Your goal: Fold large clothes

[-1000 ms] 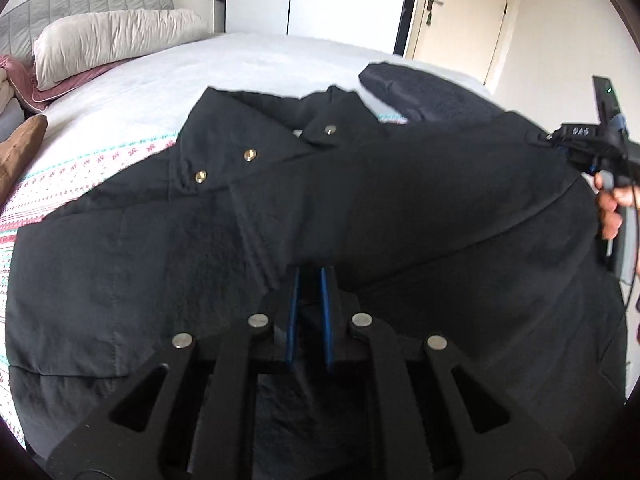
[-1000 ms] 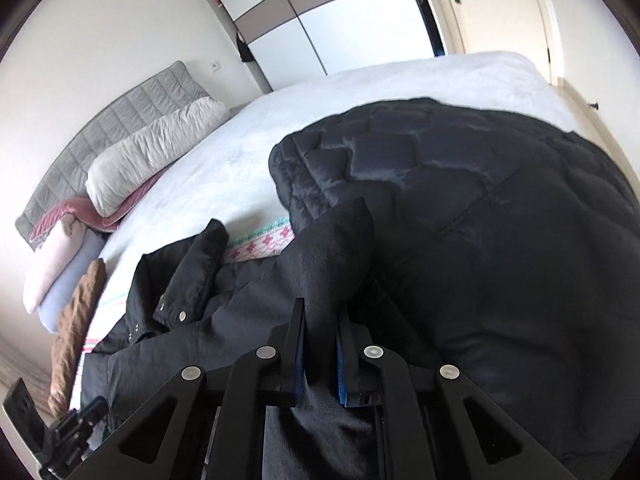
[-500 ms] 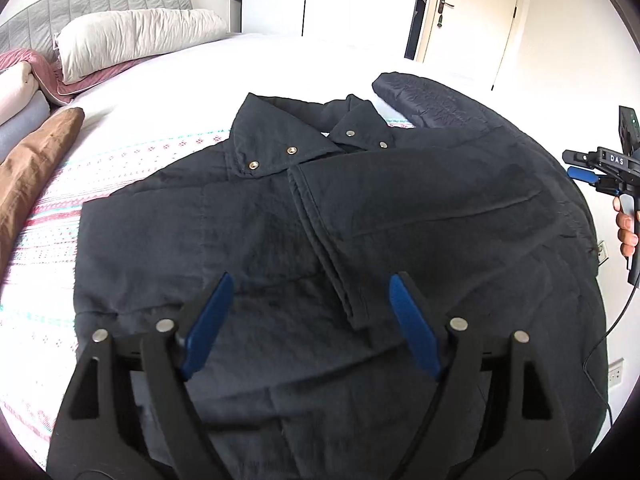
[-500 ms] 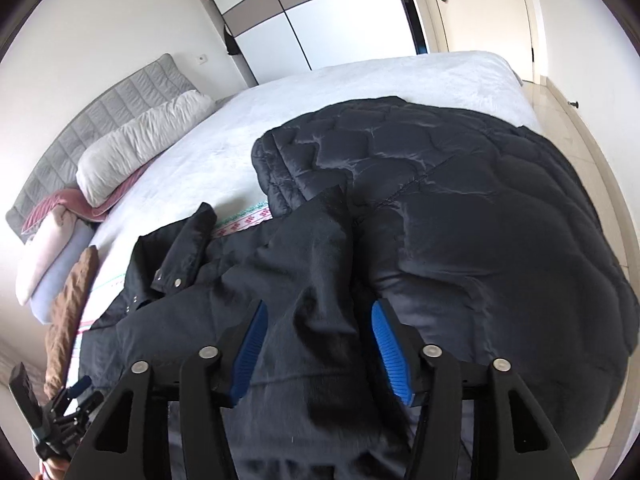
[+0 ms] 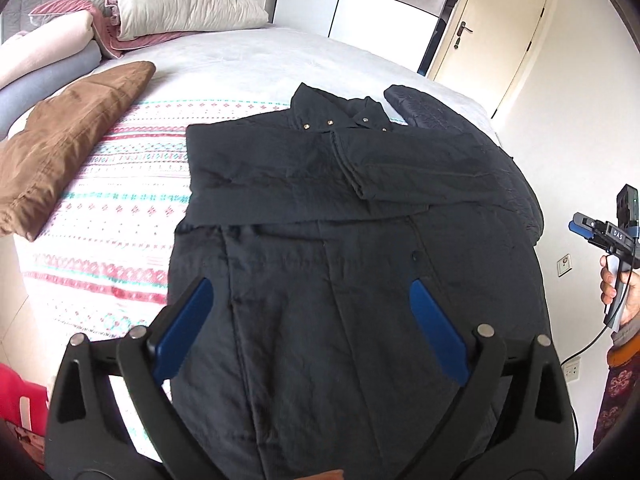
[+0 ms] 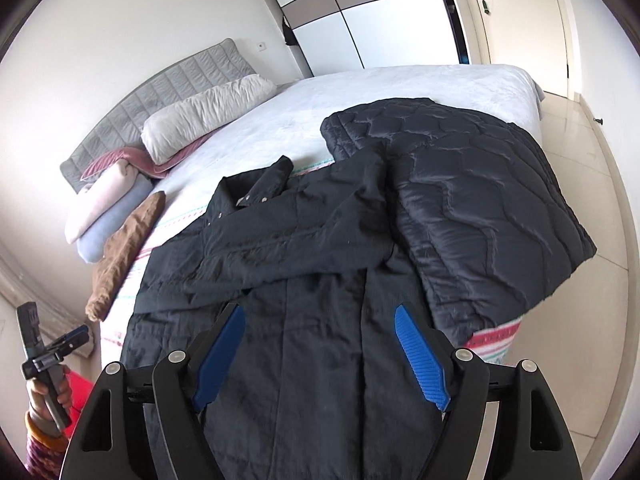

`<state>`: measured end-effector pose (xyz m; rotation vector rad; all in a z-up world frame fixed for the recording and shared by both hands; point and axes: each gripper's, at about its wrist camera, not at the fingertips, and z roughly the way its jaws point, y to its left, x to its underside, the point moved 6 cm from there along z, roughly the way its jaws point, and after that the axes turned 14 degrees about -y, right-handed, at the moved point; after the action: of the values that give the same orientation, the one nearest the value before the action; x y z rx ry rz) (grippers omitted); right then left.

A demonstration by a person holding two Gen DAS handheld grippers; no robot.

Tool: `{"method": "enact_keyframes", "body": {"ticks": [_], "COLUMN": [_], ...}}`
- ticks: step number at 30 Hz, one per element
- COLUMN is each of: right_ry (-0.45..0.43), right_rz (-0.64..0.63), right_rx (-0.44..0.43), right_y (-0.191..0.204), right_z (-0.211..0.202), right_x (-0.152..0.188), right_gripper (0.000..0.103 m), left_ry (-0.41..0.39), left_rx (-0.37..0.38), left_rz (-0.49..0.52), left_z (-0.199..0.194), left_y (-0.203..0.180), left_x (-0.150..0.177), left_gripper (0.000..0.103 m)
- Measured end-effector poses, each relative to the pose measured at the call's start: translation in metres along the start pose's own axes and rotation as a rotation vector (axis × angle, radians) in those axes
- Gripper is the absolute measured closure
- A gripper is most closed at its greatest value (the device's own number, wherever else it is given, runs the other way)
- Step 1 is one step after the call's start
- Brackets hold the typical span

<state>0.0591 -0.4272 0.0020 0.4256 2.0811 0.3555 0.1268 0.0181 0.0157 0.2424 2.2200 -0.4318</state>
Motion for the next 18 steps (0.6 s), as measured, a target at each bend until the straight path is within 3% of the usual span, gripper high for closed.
{"method": "enact_keyframes", "body": {"ticks": [10,18], "right_ry": [0.073,0.123], "right_rz": [-0.010,0.110], "right_rx": [-0.051,-0.048], "right_y": [-0.016,-0.056], "right_z": [-0.051,-0.060], "right_x": [0.106,0.176], "right_gripper": [0.023,0.023], "left_ry": [0.082,0.119], "left_rx": [0.030,0.091], "left_rz": [-0.018,-0.253], "left_z": [-0.064,-0.075], "left_y": [0.045,0.085], "left_x": [0.097,0.155], "left_gripper": [0.004,0.004]}}
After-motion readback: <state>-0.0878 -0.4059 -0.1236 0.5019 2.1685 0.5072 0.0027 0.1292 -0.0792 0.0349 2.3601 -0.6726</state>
